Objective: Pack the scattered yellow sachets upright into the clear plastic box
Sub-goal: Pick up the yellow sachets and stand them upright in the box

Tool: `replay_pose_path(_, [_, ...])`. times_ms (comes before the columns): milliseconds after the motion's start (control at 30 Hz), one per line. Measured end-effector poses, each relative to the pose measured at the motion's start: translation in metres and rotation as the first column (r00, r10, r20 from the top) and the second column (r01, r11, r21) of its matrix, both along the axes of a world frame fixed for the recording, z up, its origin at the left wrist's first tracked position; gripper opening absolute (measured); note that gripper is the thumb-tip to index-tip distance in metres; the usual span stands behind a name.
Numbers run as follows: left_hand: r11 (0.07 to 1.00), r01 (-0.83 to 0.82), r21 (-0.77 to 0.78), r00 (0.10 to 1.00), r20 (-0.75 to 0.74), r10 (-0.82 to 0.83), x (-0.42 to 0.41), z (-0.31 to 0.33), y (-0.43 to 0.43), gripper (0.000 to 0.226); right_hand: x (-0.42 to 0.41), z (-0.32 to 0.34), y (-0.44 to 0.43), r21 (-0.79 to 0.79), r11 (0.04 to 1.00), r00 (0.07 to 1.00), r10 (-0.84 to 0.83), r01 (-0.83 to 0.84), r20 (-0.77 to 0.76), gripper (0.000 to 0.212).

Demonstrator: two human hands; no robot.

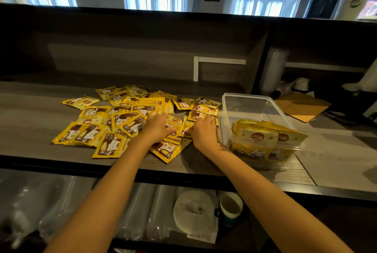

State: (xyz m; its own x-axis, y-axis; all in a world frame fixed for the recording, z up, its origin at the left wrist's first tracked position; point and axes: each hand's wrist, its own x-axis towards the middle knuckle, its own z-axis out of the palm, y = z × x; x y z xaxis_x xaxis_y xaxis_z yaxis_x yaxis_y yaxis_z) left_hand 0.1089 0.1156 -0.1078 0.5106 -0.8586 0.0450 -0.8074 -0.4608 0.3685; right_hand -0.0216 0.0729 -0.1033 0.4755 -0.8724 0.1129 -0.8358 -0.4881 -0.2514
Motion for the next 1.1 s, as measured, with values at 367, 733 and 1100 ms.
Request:
replay_pose_path(367, [0.908,-0.182,-0.377,0.907,-0.421,0.007,0.008,-0.007,-0.014,0.088,0.027,0.007,-0.019,0.487,0.870,0.838,-0.324,0.081,0.438,0.089])
replay_pose_path(733, [0.579,-0.466,-0.669,0.756,-0.641,-0.131,0.016,0.024,-0.010,0.005,0.039,0.038,-0.009,0.391,0.915,0.435,-0.313,-0.101,0.844,0.018])
replay_pose_path(1100, [0.452,-0.259,-0.853,0.840,-0.430,-0.331,-0.026,0.111,-0.017,0.017,-0.020,0.127,-0.034,0.075,0.994,0.395,-0.100,0.079,0.913,0.016])
